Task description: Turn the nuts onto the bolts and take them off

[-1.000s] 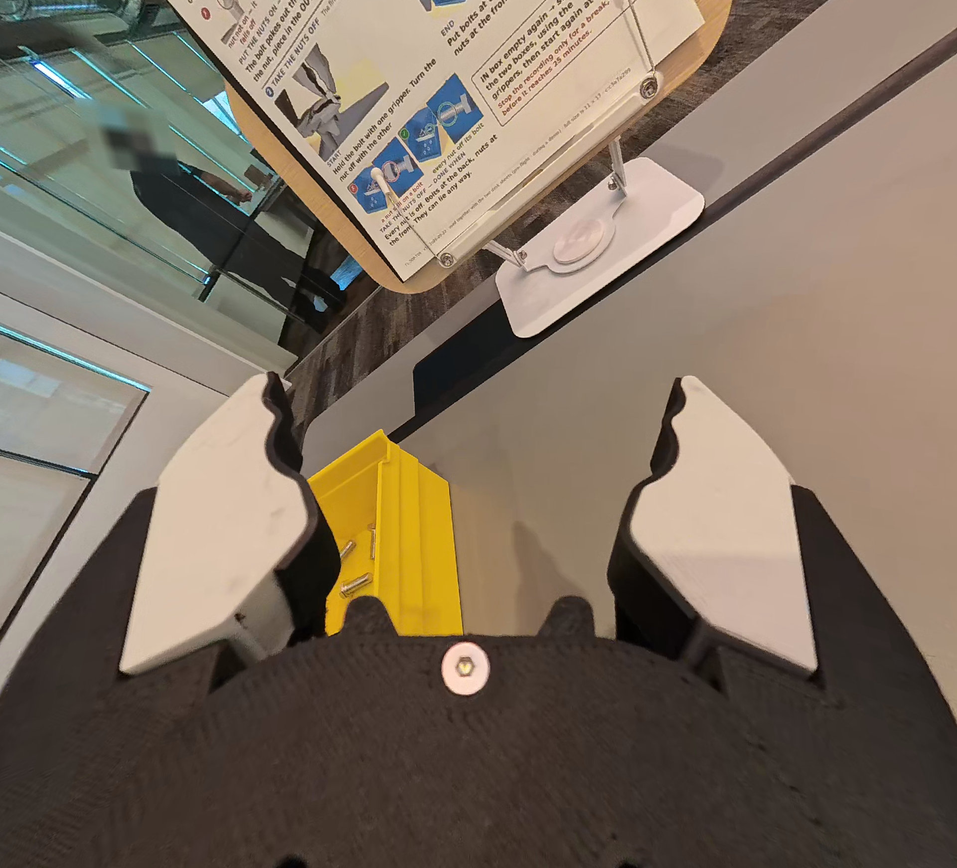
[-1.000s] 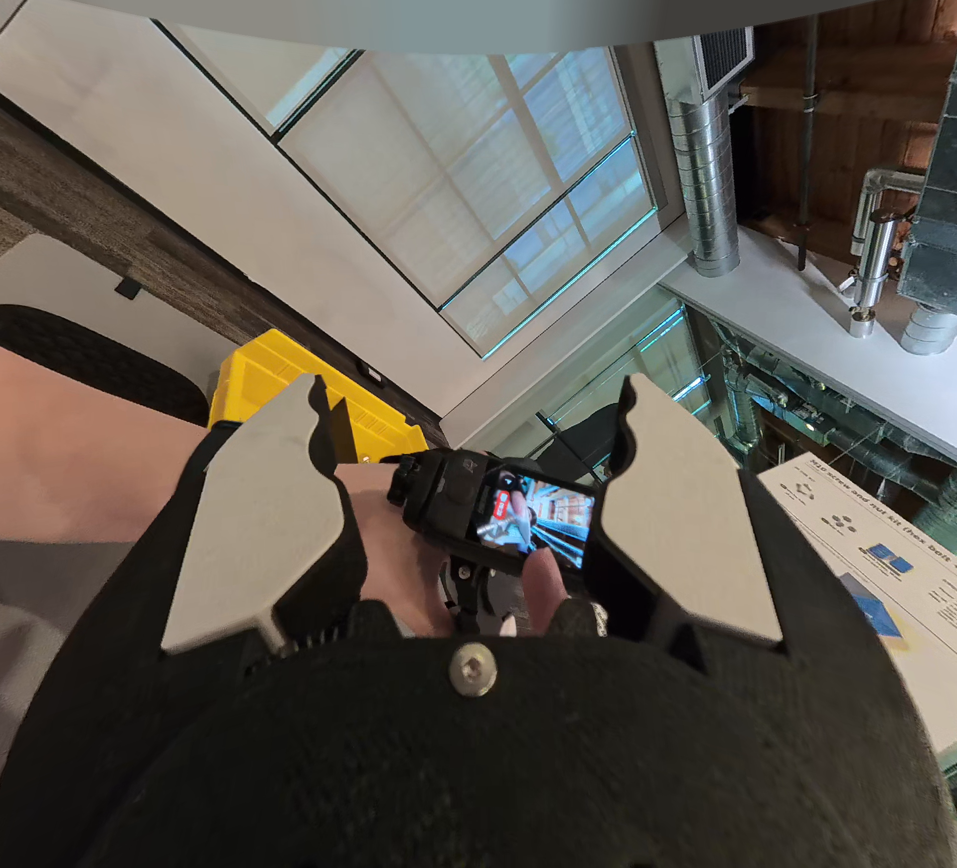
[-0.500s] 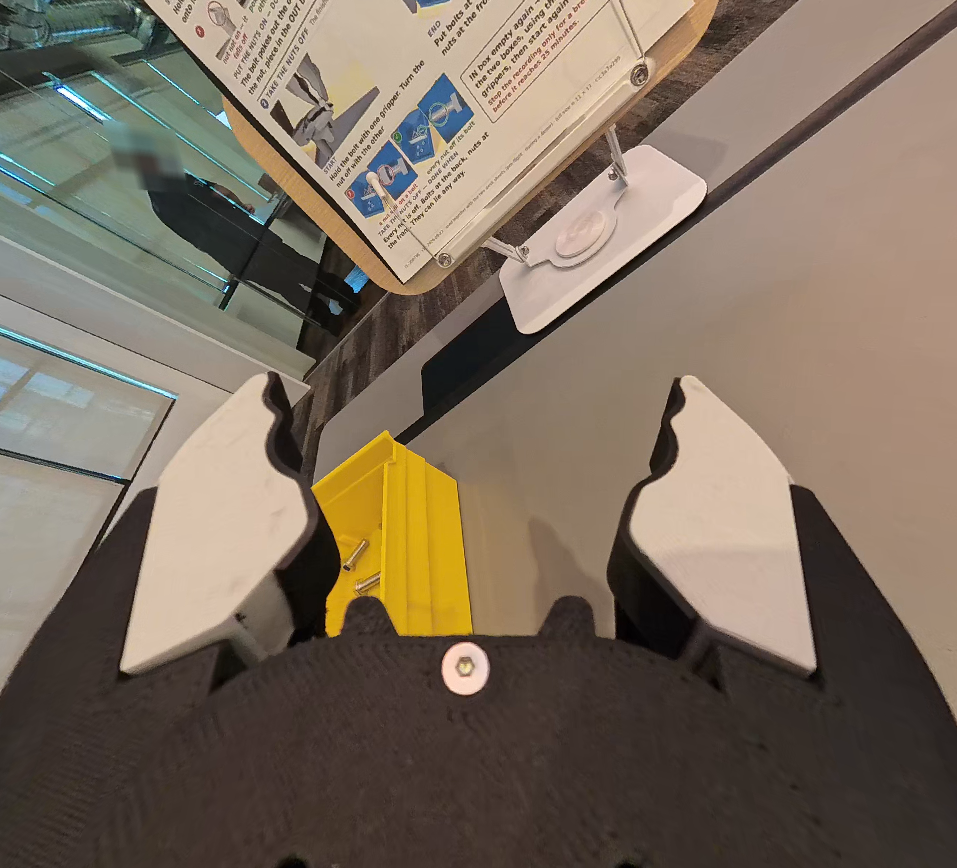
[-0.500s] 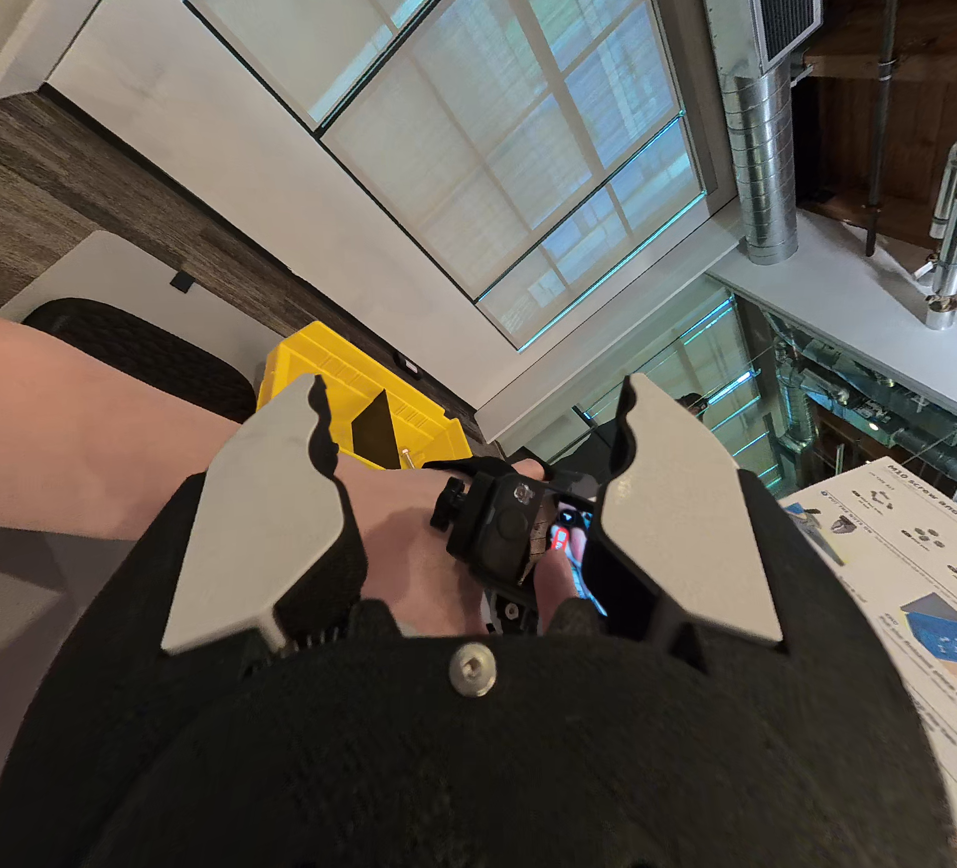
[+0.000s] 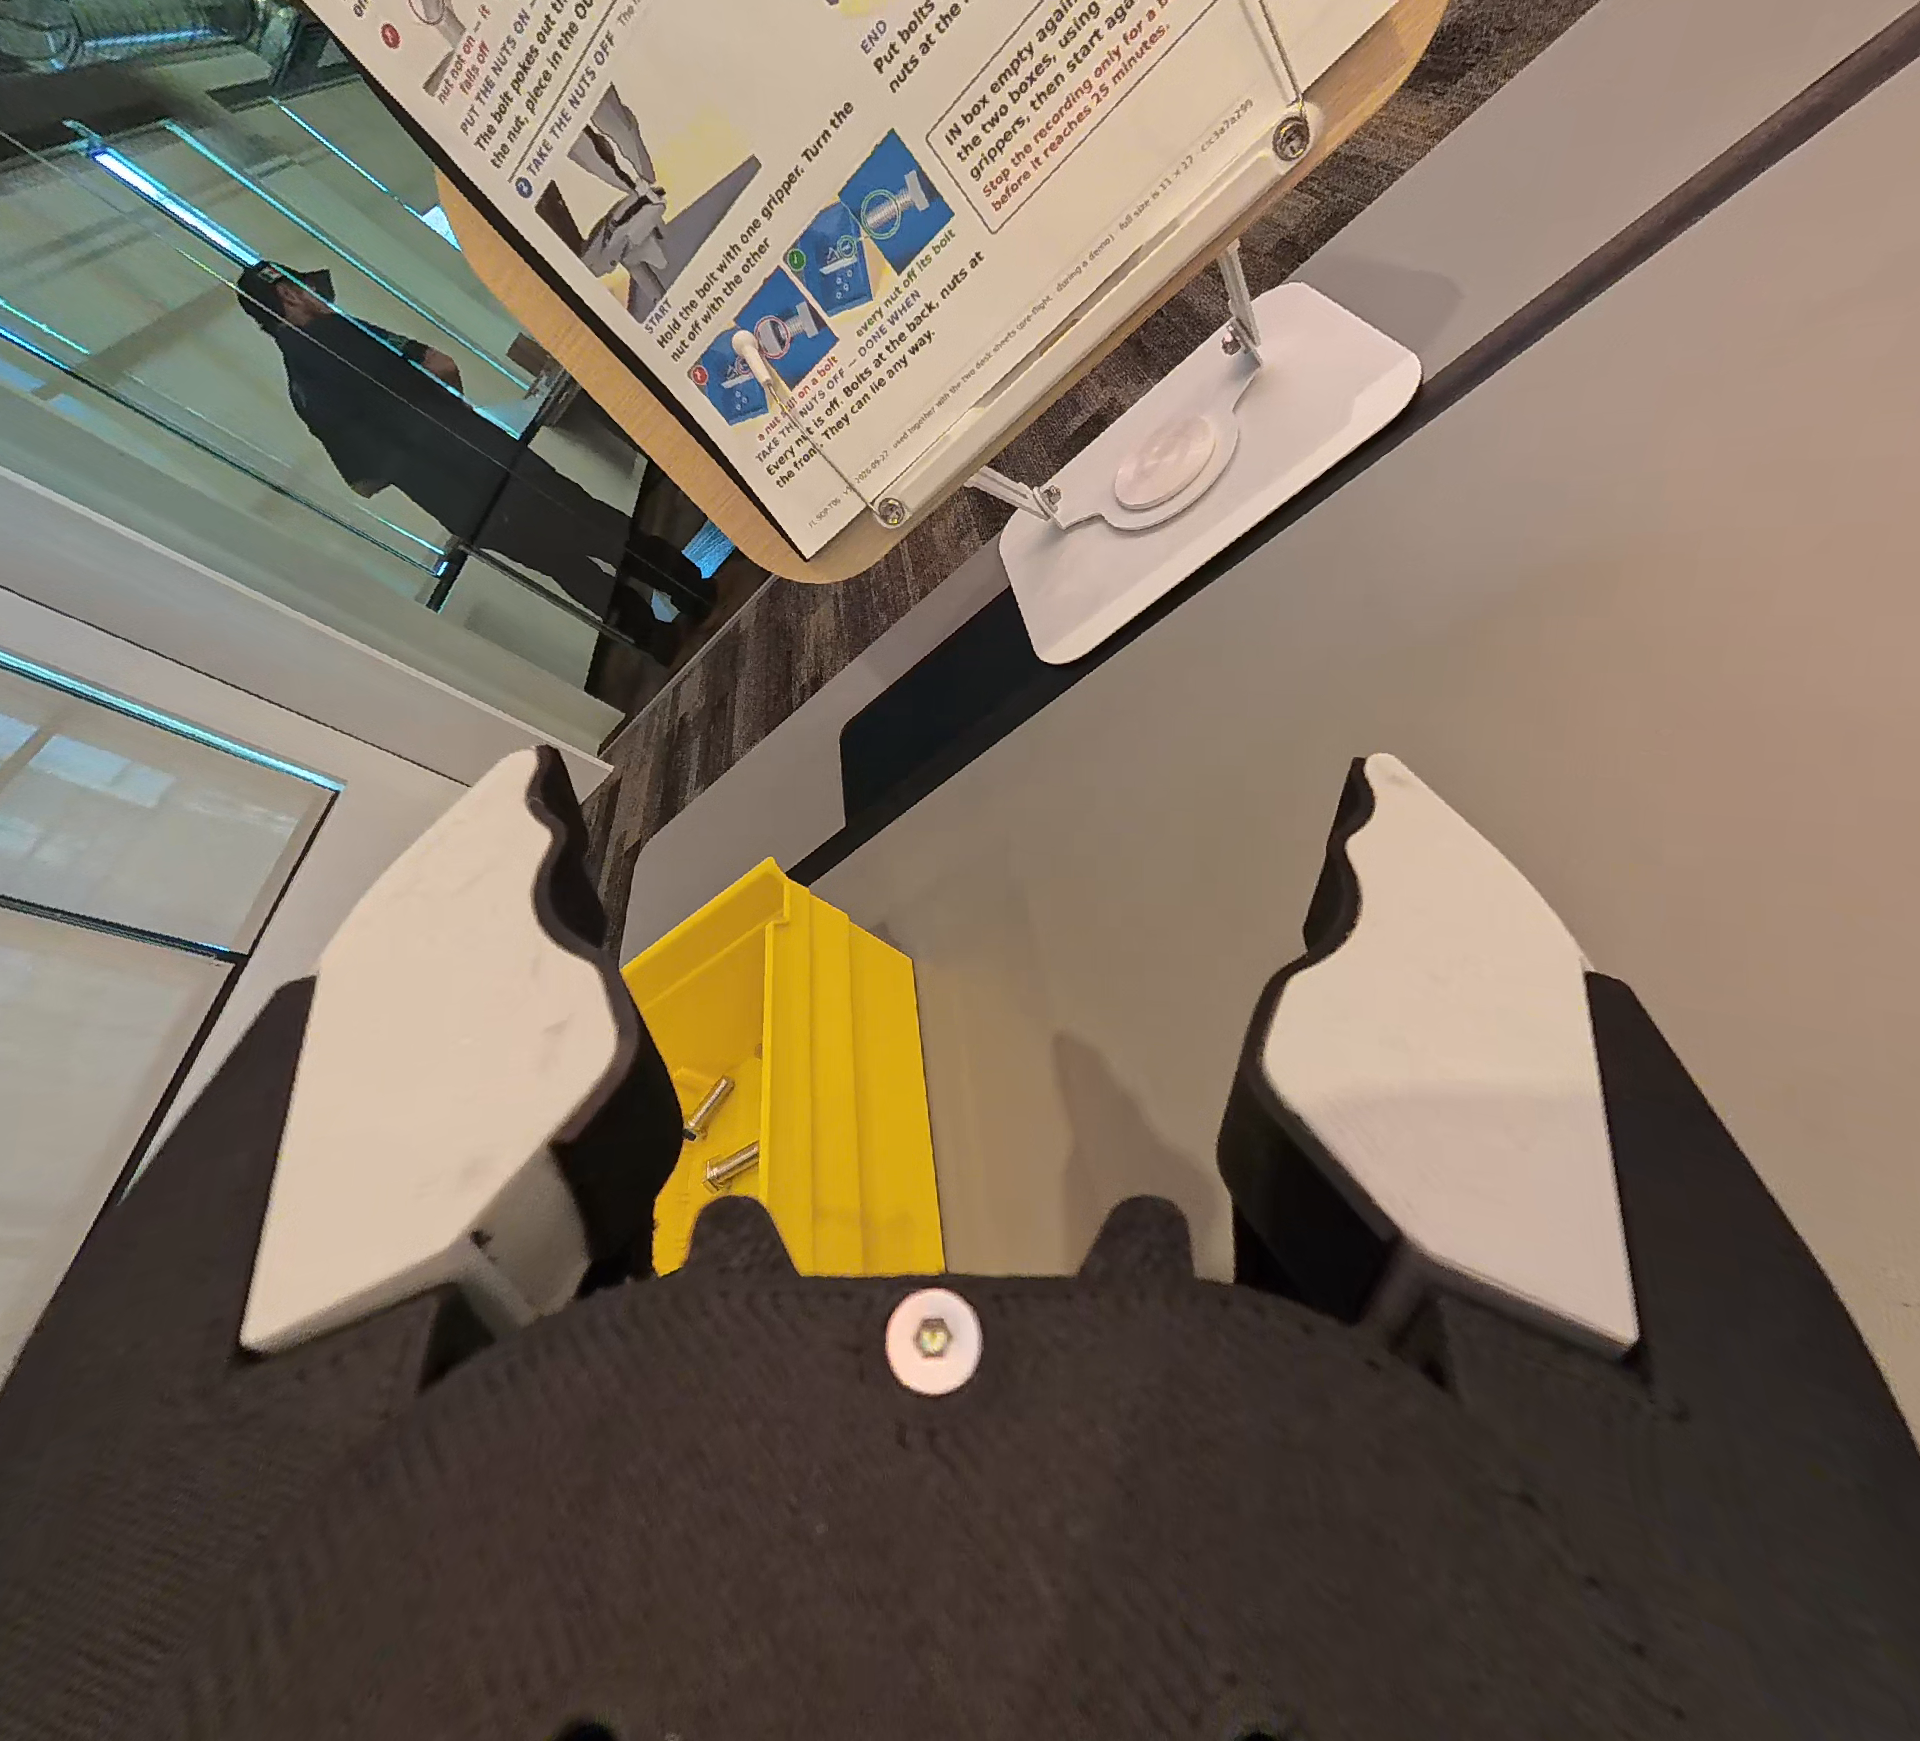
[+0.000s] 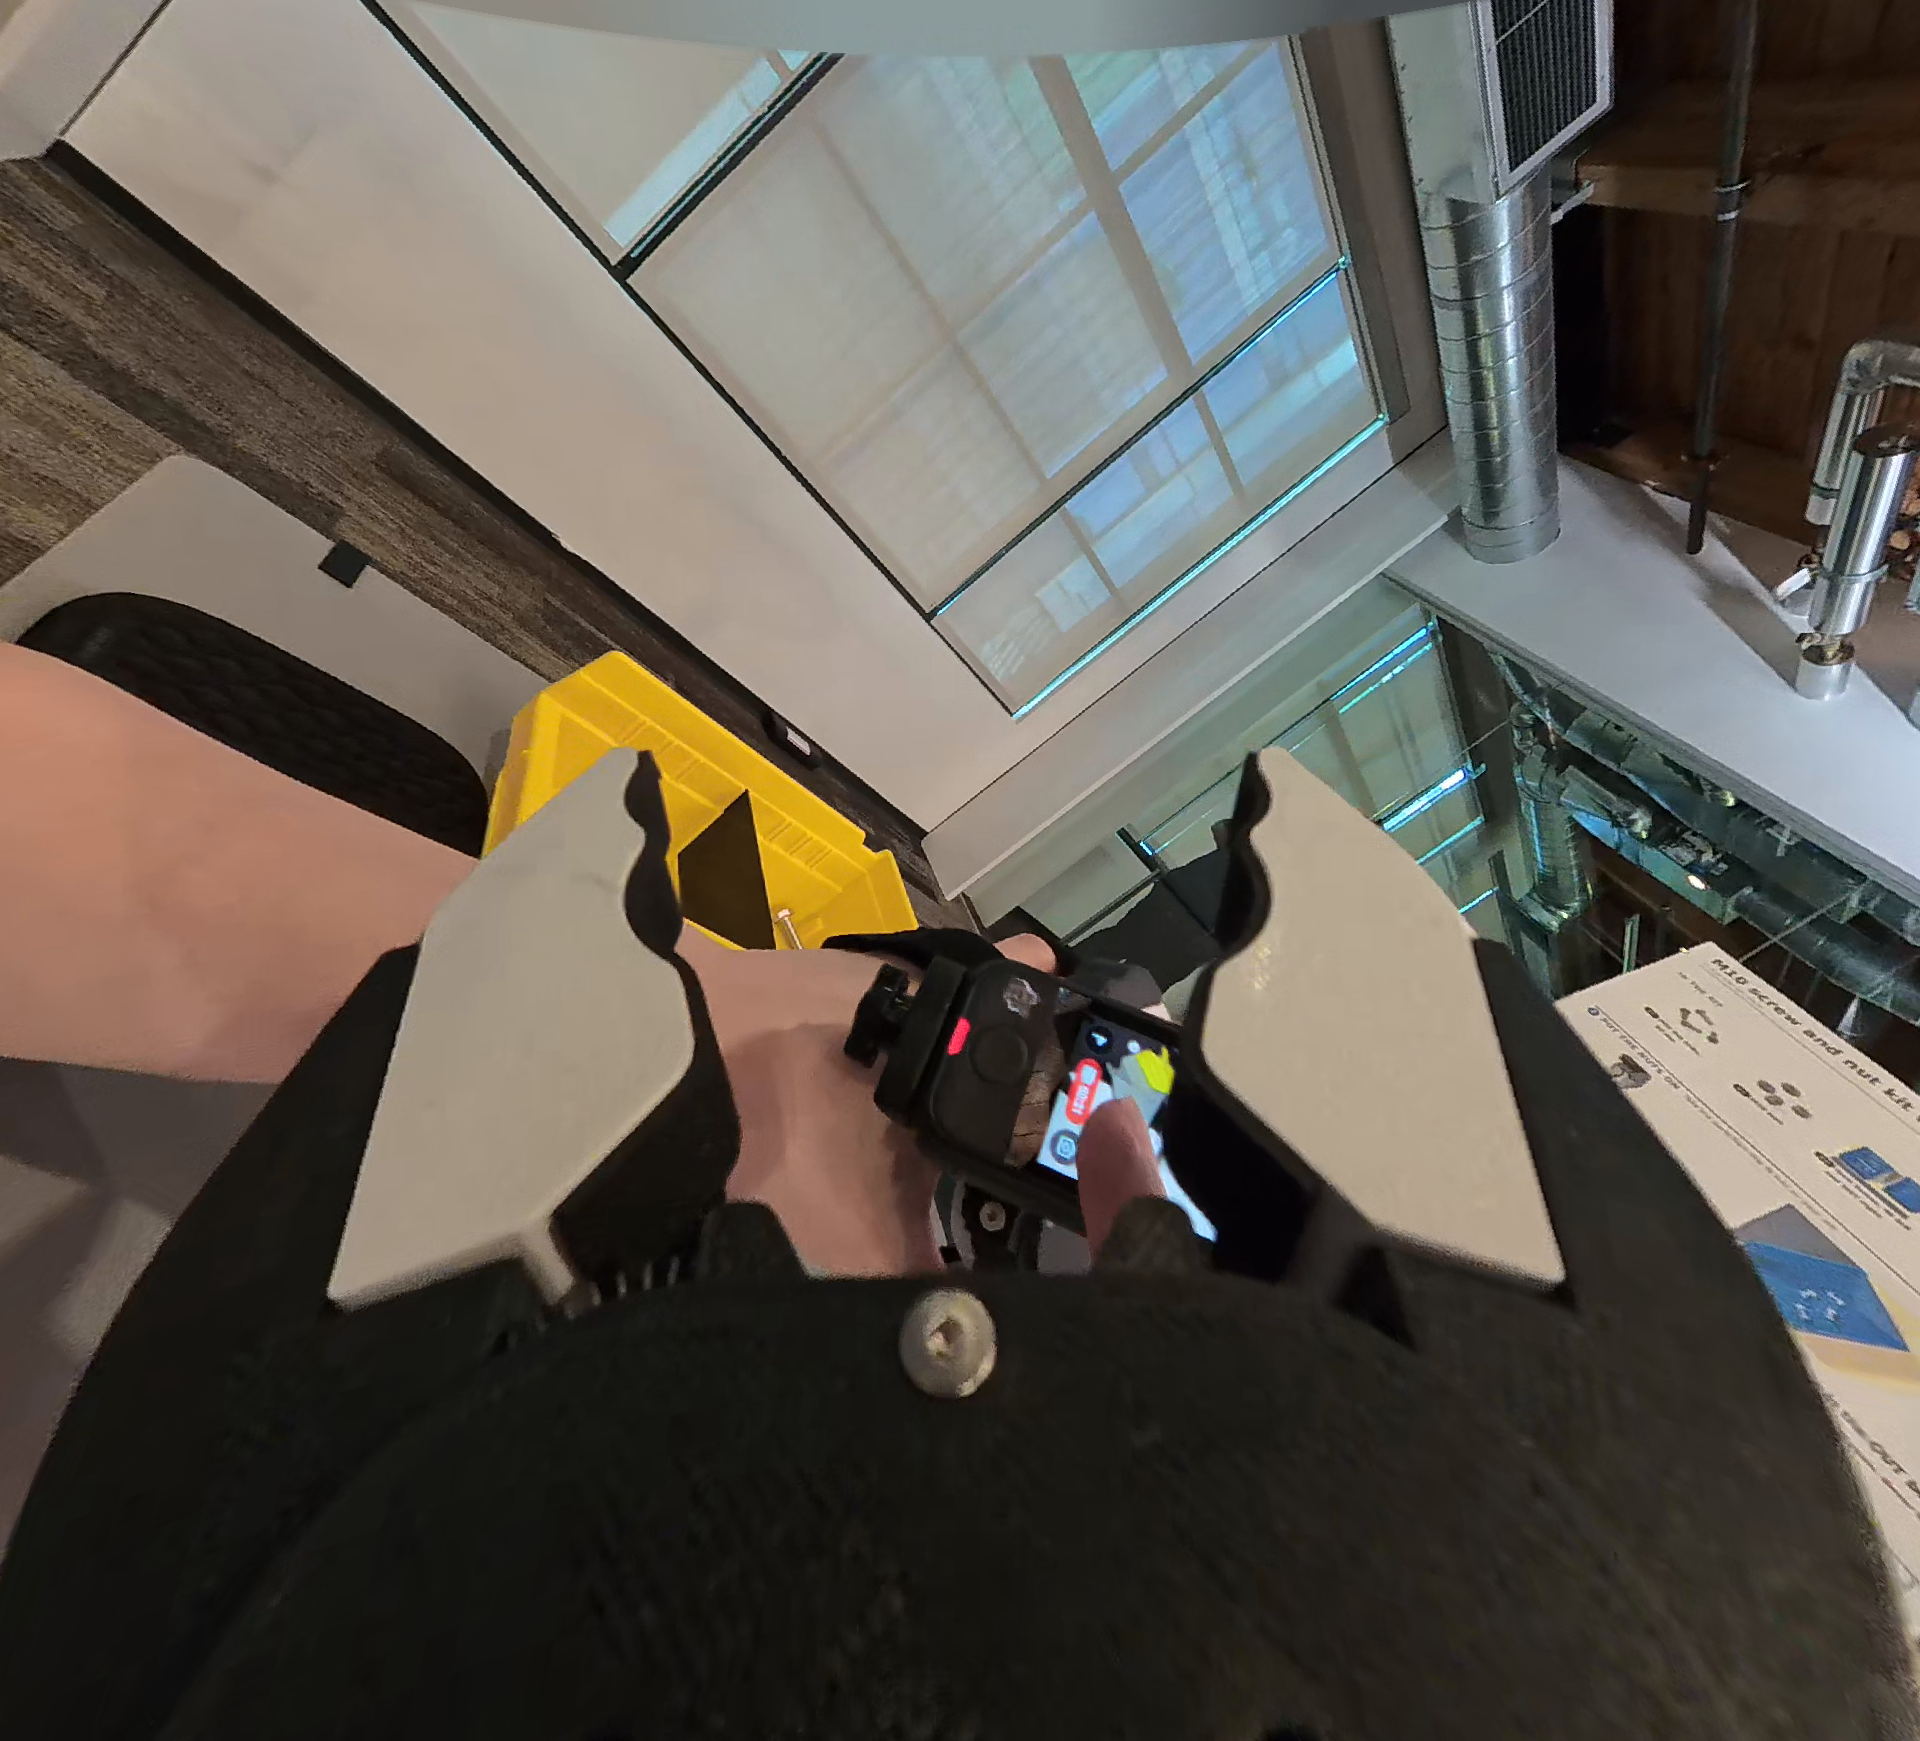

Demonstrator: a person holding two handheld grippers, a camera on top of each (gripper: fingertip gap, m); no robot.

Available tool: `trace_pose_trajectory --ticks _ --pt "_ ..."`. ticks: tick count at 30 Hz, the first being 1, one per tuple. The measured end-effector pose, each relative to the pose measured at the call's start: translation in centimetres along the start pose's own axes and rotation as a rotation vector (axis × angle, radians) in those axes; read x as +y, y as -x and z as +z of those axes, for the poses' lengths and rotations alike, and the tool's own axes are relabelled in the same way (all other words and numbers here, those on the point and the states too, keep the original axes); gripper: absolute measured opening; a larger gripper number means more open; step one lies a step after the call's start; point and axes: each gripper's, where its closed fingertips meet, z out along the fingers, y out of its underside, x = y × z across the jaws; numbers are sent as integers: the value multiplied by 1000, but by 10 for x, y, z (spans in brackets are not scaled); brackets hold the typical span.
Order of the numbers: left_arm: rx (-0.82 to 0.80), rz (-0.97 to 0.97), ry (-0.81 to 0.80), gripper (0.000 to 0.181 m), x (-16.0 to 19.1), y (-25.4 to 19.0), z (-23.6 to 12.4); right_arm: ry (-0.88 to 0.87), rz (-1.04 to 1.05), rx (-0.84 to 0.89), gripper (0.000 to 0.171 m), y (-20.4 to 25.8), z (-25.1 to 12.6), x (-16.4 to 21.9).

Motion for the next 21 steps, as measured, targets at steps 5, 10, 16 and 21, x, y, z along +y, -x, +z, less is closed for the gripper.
trace_pose_trajectory --ticks 5,10,16,21 --pt "27 -31 -14 132 -2 0 -1 -44 3 144 104 -42 -22 -9" --pt "124 -169 -116 133 -17 3 -10 -123 184 470 100 -141 -90 2" --pt "321 -328 -676 126 -92 0 -87 209 507 912 97 -225 -176 126" --pt "456 -278 -1097 123 -127 -28 -185 881 265 1012 96 -212 -199 220"
